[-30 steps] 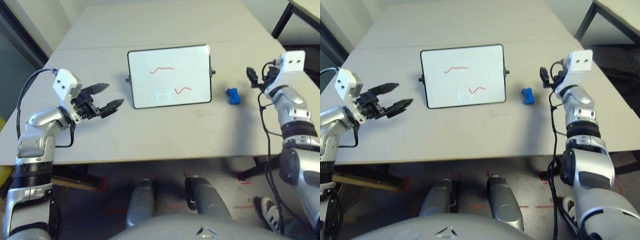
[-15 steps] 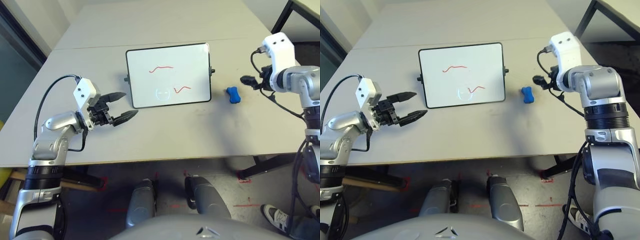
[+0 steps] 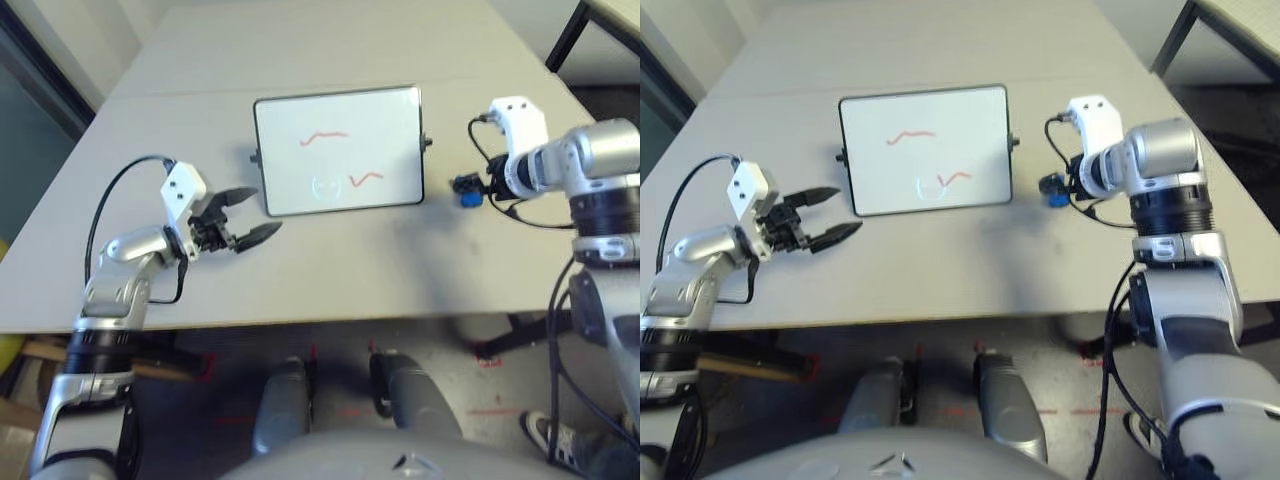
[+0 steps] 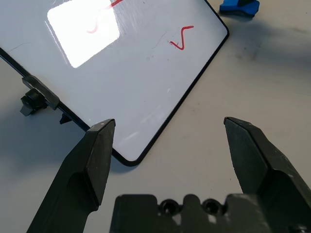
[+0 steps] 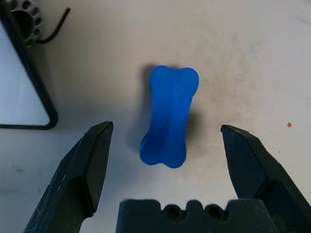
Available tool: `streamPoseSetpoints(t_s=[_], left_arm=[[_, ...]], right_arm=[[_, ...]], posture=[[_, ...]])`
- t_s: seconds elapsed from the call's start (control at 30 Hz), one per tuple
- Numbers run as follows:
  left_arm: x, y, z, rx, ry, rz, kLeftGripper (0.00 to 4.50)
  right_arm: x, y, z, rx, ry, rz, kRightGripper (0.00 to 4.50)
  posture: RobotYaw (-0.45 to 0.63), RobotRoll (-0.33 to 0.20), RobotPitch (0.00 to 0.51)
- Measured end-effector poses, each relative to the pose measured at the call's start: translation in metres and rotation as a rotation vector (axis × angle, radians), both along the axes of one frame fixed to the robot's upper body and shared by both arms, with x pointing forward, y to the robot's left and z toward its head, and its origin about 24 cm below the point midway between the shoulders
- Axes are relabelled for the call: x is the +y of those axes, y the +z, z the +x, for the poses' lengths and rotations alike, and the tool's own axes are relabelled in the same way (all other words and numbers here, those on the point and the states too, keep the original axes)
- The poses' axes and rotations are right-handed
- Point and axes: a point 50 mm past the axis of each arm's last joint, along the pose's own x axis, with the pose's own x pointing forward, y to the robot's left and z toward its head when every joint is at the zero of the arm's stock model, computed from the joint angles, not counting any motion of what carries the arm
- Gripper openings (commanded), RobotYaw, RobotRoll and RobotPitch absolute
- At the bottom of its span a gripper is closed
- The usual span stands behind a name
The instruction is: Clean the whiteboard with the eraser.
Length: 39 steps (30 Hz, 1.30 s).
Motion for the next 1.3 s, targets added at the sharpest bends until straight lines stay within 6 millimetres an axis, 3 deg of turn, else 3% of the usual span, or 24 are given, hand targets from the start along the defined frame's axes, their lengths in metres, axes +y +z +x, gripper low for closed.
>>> streamPoseSetpoints(t_s=[0.77, 0.87, 1.17, 1.3], left_arm=[[0.001, 0.0, 0.001, -0.008, 0.026, 0.01, 4.5], [0.001, 0.001, 0.001, -0.01, 0.026, 0.01, 4.5], [0.0, 0.003, 0.003, -0.021, 0.028, 0.018, 4.5], [-0.001, 0.003, 0.004, -0.023, 0.03, 0.02, 4.5]], right_arm=[[-0.002, -0.02, 0.01, -0.004, -0.035, -0.008, 4.45], [-0.001, -0.021, 0.01, 0.0, -0.028, -0.016, 3.81], [0.001, -0.021, 0.01, -0.02, 0.025, -0.056, 0.56], [0.002, -0.014, 0.012, -0.099, 0.142, -0.13, 0.4]], posture=[[-0.09, 0.0, 0.096], [-0.09, 0.0, 0.098], [-0.09, 0.0, 0.096], [-0.1, 0.0, 0.095]])
